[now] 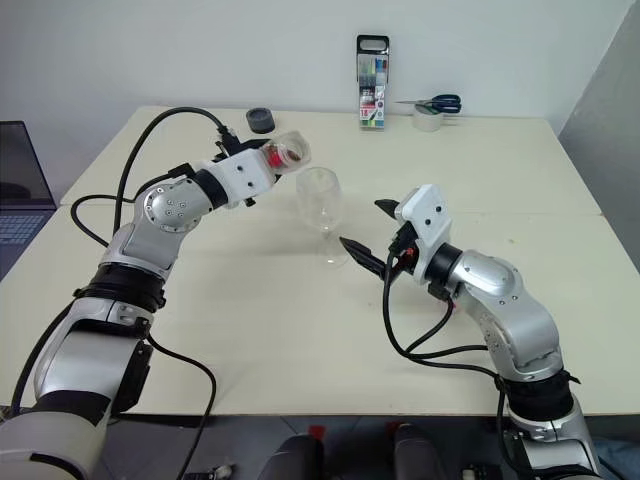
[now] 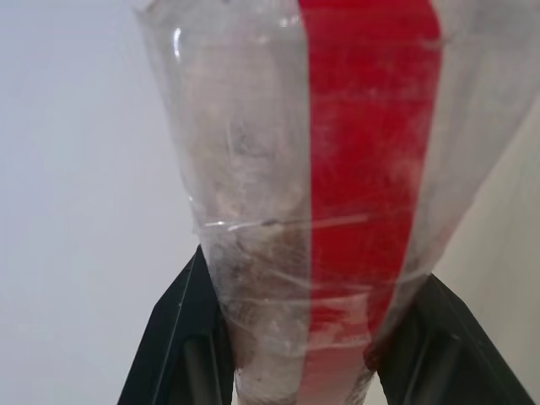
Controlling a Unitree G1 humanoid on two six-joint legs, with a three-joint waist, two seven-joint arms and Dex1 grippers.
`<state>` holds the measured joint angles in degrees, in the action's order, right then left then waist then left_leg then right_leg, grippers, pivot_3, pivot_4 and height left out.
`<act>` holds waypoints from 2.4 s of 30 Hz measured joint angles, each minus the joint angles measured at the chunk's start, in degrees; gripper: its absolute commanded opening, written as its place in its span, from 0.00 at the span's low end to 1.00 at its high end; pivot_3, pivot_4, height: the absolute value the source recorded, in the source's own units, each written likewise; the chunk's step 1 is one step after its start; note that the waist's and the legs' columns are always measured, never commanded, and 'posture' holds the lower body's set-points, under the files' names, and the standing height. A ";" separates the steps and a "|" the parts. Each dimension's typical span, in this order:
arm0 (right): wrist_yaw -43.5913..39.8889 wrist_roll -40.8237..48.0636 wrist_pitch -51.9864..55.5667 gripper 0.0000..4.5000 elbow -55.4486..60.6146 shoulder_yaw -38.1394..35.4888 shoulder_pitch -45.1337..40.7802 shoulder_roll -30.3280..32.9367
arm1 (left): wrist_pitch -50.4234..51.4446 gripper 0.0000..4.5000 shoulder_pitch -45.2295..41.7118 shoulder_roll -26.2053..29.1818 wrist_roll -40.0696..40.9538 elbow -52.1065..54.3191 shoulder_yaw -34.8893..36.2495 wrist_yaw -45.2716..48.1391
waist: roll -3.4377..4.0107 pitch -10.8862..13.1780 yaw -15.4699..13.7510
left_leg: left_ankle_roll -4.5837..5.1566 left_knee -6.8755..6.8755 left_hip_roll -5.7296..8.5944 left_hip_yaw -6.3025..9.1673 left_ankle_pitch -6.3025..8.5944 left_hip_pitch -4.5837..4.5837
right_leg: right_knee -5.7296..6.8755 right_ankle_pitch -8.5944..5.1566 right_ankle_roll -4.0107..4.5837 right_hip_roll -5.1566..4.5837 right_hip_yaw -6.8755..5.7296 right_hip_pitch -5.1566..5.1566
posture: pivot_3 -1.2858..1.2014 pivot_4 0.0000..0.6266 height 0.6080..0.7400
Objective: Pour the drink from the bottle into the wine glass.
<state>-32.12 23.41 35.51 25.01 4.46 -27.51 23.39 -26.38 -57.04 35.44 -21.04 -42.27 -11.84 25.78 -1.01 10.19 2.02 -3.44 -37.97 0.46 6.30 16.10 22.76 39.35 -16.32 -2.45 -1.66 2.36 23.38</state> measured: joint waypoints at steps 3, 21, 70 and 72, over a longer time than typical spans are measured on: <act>-0.59 1.31 -0.47 1.00 0.32 -1.09 0.02 -0.04 | -2.67 0.38 -1.78 1.01 -2.66 -1.25 -1.06 -1.67 | 0.00 0.00 0.01 | 0.00 0.00 0.00 0.00 0.00 0.01 | 0.01 0.00 0.00 0.00 0.00 0.01 | 0.52 0.24 1.00; -0.82 2.62 -1.12 1.00 0.65 -1.16 -0.21 0.20 | -8.46 0.38 -7.69 3.16 -11.69 -7.24 -4.11 -10.40 | 0.00 0.00 0.45 | 0.00 -0.01 0.01 -0.01 0.00 0.01 | 0.10 0.00 0.00 0.00 0.00 0.05 | 0.52 0.24 1.00; -2.77 4.32 -3.65 1.00 0.64 -0.84 0.17 -0.33 | -11.61 0.38 -11.26 6.66 -19.76 -8.18 -6.53 -15.30 | 0.00 0.00 1.09 | -0.01 -0.04 0.02 -0.01 0.00 0.02 | 0.28 0.00 0.00 0.00 0.01 0.14 | 0.52 0.24 1.00; -2.78 4.31 -3.65 1.00 0.64 -0.82 0.22 -0.32 | -11.64 0.38 -11.26 6.67 -19.91 -8.20 -6.55 -15.36 | 0.00 0.00 1.09 | -0.01 -0.04 0.02 -0.01 0.00 0.02 | 0.29 0.00 0.00 0.00 0.01 0.14 | 0.52 0.24 1.00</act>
<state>-34.90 27.72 31.86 25.65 3.65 -27.29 23.07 -38.01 -68.30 42.11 -40.95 -50.46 -18.39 10.42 -1.01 10.19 3.12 -3.45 -38.01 0.48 6.29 16.10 22.78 39.64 -16.32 -2.45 -1.66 2.37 23.52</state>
